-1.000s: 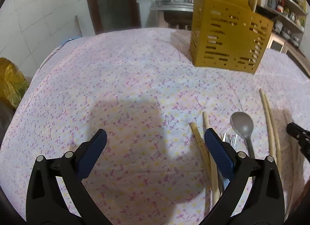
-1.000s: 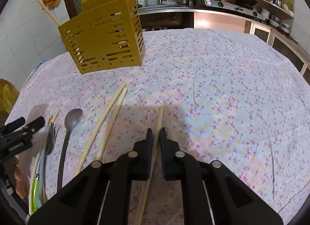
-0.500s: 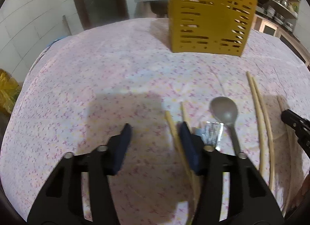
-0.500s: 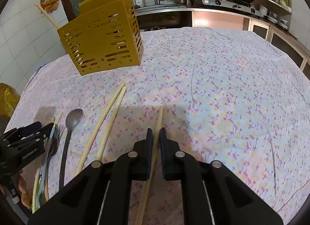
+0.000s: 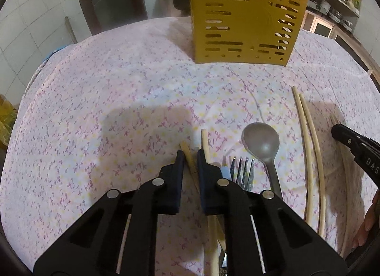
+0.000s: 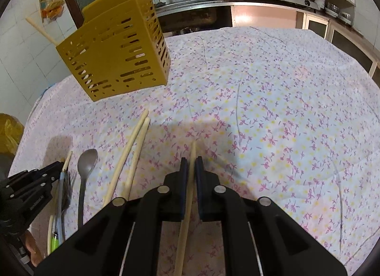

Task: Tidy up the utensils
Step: 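Grasp a chopstick with the right gripper while the left gripper grasps another, then lift both held chopsticks and carry them over the yellow holder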

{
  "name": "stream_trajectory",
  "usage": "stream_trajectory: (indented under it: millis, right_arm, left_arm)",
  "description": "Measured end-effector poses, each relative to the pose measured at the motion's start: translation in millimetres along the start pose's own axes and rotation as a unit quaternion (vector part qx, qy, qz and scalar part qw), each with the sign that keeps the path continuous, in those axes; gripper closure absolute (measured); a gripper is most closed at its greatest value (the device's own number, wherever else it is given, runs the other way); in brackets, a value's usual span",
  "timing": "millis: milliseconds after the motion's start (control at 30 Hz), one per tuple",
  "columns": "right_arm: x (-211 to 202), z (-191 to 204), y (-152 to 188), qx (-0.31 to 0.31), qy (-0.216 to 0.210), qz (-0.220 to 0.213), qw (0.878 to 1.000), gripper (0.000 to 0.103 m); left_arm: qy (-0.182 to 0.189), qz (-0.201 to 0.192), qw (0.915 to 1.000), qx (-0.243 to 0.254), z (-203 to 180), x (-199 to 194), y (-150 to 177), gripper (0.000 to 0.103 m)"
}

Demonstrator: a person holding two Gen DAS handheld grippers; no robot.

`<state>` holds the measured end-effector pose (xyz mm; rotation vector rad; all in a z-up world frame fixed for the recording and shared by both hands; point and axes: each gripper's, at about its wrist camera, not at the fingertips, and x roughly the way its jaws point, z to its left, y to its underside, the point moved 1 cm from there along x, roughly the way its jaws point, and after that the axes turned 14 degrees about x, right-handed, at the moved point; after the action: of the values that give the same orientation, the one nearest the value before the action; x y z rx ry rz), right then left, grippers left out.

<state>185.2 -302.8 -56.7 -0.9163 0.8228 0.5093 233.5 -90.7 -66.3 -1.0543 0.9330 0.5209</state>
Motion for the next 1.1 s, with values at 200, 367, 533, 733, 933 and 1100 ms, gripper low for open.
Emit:
stream_trajectory:
  millis: [200,367,533,733,933,1100]
  right_arm:
    - [-16,-3,0,0.009,-0.020,-0.032,0.999,0.096]
    - [-39,-3,0,0.011,-0.045,-0.077,0.996,0.097]
    - [-61,3,0,0.005,-0.072,-0.128,0.989,0.097]
    - [-90,8,4,0.000,-0.102,-0.198,0.975,0.097]
    - [-110,17,11,-0.020,-0.107,-0.261,0.959,0.097]
    - [-129,23,17,-0.034,-0.110,-0.308,0.944,0.097]
  left_arm:
    - [0.010,-0.012,0.9999,-0.007,5,0,-1,0.093]
    - [-0.002,-0.041,0.9991,-0.010,7,-11,-1,0.093]
    - [-0.018,-0.084,0.9963,-0.008,6,-34,0,0.093]
    - [-0.050,-0.158,0.9858,-0.025,18,-80,1,0.094]
    - [-0.063,-0.217,0.9729,-0.051,33,-115,4,0.095]
    - [-0.081,-0.251,0.9631,-0.052,35,-135,7,0.095]
